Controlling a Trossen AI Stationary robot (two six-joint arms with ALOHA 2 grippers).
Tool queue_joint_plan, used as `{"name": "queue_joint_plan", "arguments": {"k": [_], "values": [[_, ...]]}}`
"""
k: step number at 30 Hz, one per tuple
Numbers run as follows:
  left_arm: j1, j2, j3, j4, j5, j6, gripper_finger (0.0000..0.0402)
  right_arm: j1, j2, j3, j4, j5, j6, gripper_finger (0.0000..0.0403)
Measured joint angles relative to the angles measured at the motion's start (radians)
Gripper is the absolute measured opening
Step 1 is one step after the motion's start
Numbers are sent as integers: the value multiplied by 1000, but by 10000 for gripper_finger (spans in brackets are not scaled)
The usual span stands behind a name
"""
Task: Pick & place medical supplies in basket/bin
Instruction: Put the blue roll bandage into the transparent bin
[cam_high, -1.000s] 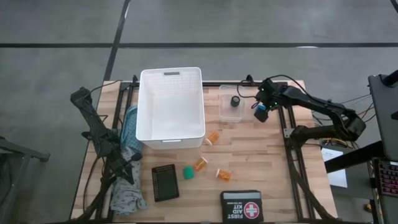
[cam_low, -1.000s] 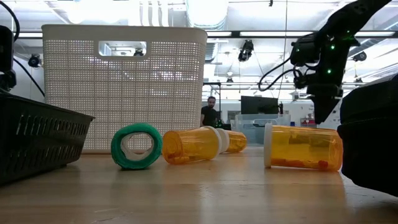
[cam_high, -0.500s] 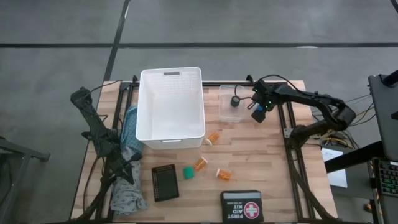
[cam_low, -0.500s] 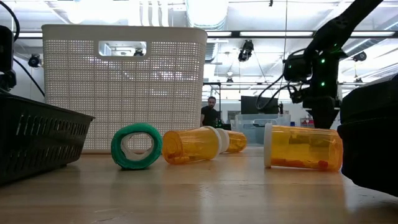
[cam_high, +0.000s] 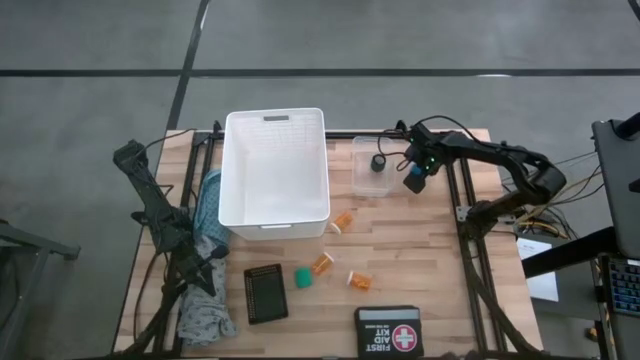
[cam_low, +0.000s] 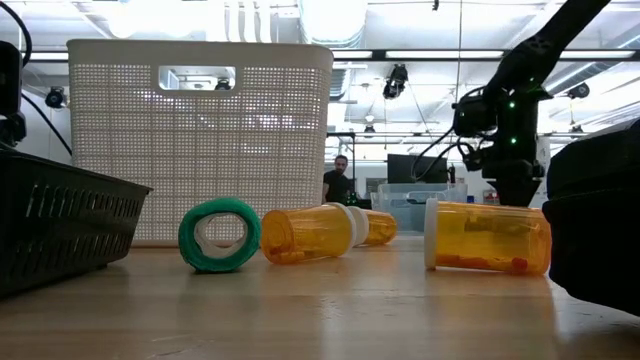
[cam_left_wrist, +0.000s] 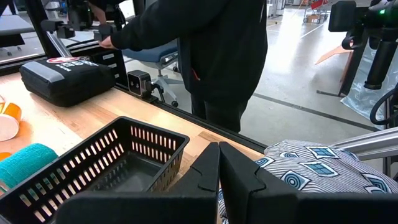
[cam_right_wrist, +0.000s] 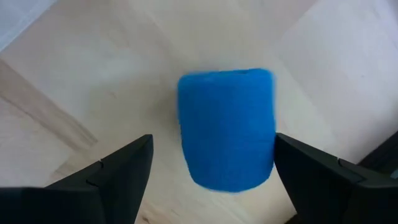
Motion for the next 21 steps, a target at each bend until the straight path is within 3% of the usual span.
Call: {"name": "queue_joint_plan", "arguments": {"k": [14,21], "values": [[0,0,0,0,0,0,10,-21,68,-2,46,-52,-18,317],[0,0,0,0,0,0,10,-22,69,-2,50,-50,-16,297]]}}
